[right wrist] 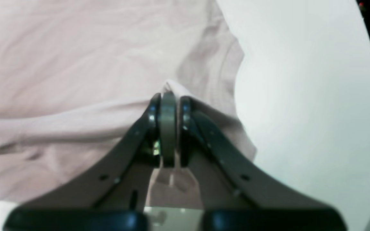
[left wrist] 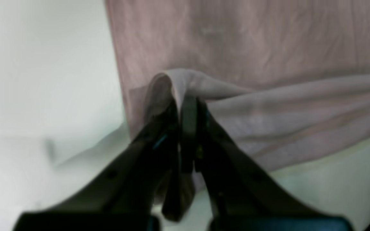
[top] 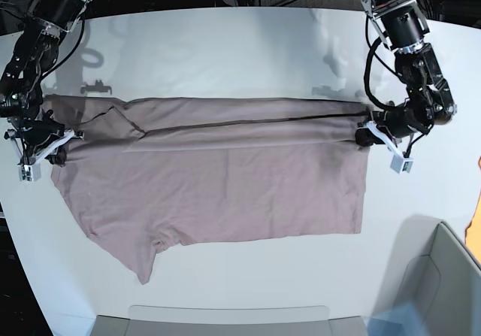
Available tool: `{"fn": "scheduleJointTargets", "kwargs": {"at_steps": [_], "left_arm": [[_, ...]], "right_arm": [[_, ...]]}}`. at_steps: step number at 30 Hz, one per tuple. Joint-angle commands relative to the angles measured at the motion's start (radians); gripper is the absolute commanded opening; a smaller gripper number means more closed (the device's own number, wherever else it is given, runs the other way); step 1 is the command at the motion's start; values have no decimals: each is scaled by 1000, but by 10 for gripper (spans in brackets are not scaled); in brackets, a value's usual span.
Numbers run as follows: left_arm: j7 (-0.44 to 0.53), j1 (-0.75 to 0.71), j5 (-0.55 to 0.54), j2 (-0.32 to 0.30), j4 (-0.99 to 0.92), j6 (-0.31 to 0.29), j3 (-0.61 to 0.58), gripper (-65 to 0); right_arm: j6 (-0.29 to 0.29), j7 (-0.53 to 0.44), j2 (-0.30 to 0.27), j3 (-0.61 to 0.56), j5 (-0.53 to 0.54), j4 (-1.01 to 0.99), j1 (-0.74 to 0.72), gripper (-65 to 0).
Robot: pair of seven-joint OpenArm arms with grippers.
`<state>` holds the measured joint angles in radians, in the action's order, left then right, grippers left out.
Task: Fold the T-shirt properly
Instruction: 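Lift the shoulder corners and pull them toward the hem, then drag the held shoulder edge back toward the arms' base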
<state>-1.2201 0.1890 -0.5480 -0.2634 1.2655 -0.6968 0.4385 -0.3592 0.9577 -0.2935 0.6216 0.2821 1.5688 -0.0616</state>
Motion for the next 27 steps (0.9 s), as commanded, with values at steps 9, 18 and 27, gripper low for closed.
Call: {"fn": "scheduleJointTargets", "kwargs": {"at_steps": [9, 18, 27], "left_arm": [[66, 76, 138, -9, -33, -1, -37, -650], [59, 77, 139, -12, -19, -1, -36, -650], [58, 76, 139, -14, 35, -1, -36, -650]], "right_arm": [[4, -130, -68, -75, 4, -113, -60, -650], [4, -131, -69, -91, 12, -126, -65, -350], [2, -131, -71, -84, 12, -126, -88, -350]]}}
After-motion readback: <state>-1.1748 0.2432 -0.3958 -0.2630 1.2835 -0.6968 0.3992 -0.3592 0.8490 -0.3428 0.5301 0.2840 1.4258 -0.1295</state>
